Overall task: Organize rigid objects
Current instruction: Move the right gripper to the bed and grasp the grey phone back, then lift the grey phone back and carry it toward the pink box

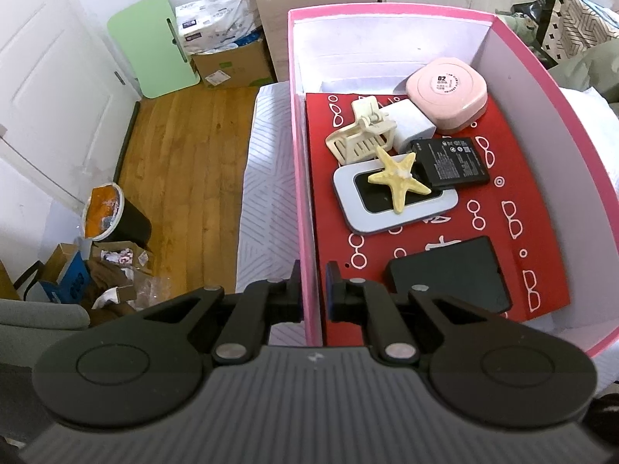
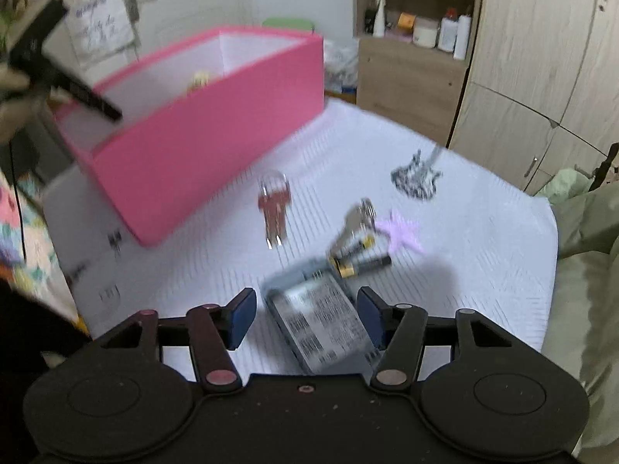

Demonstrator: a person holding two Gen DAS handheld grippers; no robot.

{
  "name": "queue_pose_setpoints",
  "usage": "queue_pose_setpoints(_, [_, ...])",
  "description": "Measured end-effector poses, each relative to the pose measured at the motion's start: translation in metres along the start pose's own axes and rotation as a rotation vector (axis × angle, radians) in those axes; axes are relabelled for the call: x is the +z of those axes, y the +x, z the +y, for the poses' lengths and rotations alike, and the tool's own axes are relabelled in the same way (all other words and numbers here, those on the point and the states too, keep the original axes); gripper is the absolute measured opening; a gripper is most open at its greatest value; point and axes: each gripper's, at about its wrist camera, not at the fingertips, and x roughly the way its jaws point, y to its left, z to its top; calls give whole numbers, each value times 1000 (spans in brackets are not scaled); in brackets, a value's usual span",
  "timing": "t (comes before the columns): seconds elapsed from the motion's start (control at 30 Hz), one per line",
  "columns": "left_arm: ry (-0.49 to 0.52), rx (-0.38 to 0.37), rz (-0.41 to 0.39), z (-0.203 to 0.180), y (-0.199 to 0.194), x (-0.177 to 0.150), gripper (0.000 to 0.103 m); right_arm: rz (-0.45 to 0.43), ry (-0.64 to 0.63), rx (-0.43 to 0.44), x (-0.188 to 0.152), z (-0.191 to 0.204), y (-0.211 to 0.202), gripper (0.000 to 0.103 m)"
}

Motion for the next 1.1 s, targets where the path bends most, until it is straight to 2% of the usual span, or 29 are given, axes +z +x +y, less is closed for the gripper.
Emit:
queue_pose_setpoints(0.07, [-7,1,0,0,0,0,9,17,-52,8,-3,-3,4,72])
queue_pose_setpoints(0.23, [-14,5,5,0,-1,0,9,71,-160,59,-4,-7,22,75])
queue_pose_setpoints(0.3, [-18,4,4,0,-1,0,9,109,-71,90,0,-20,37,81])
queue_pose_setpoints(0.33, [-27,3,2,0,-1,-1,9,94,-40,97,1,-23,37,81])
queue_pose_setpoints(0.4, [-38,-2,0,1,-1,-1,9,80,-34,86,1,-21,37,79])
queue_pose_setpoints(0.47, [-44,-7,1,3,-2,-1,9,69,-9,64,0,-19,36,70])
queue_pose_setpoints(0.63, [-59,-11,-11,3,-2,-3,9,69,233,51,4,-32,34,70])
queue_pose_setpoints(0.77, [-74,-19,-13,4,-2,-2,9,67,134,8,1,-15,35,74])
queue_pose_setpoints(0.83, [-69,-15,-13,3,-2,-3,9,46,106,-16,-2,-11,36,71])
queue_pose_setpoints(0.93, [-61,-19,-2,4,-2,-2,9,4,218,-26,-3,-22,34,67])
queue_pose_setpoints(1.1, [-62,-19,-1,4,-2,-2,9,-10,331,55,-3,-32,25,67])
